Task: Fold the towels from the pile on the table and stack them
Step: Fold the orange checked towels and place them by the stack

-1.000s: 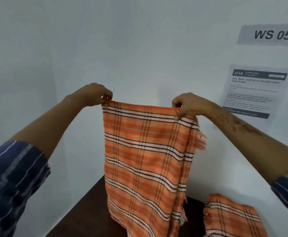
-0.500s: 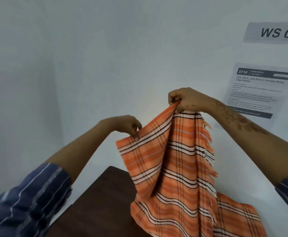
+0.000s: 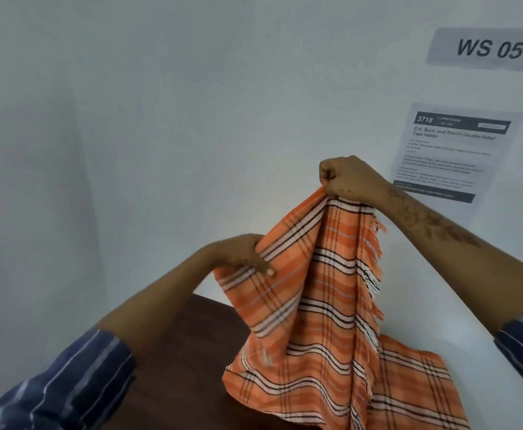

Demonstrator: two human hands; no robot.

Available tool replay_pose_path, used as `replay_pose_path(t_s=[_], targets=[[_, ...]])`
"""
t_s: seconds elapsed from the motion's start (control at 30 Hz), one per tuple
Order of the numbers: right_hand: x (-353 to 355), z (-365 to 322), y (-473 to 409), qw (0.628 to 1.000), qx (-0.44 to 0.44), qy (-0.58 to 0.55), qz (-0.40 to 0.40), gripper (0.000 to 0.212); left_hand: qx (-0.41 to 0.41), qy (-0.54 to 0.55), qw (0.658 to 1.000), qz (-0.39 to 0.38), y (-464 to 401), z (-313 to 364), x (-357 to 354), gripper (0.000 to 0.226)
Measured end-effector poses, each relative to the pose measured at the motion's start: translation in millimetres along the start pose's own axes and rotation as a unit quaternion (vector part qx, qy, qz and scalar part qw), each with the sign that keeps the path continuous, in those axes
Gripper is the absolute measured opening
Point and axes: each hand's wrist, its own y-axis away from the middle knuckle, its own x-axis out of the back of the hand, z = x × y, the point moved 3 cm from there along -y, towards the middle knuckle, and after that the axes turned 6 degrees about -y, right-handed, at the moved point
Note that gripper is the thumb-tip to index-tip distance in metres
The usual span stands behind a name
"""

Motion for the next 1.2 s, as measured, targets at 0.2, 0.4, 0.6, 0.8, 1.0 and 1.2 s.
replay_pose_path(t_s=[0.2, 0.4, 0.6, 0.8, 1.0, 1.2], targets=[[-20, 20, 9, 0.998, 0.029, -0.050, -0.006, 0.035, 0.032, -0.337, 0.926, 0.166, 5, 22, 106, 0.030], [-20, -23, 20, 0.974, 0.186, -0.041, -0.121, 0.074, 0.017, -0.337, 0.921, 0.195, 6, 48, 157, 0.016], [-23, -30, 22, 0.968, 0.170, -0.070, -0.170, 0.049, -0.034, -0.348, 0.913, 0.208, -1, 63, 163, 0.013], [-19, -36, 22, 0.956, 0.165, -0.041, -0.239, 0.071, -0.040, -0.360, 0.912, 0.194, -1, 63, 161, 0.011], [-15, -43, 6, 0.960, 0.037, 0.027, -0.276, 0.067, -0.037, -0.434, 0.870, 0.229, -4, 61, 157, 0.019], [-19, -43, -32, 0.944, -0.149, -0.266, -0.131, 0.023, -0.015, -0.390, 0.867, 0.309, -21, 83, 142, 0.038]])
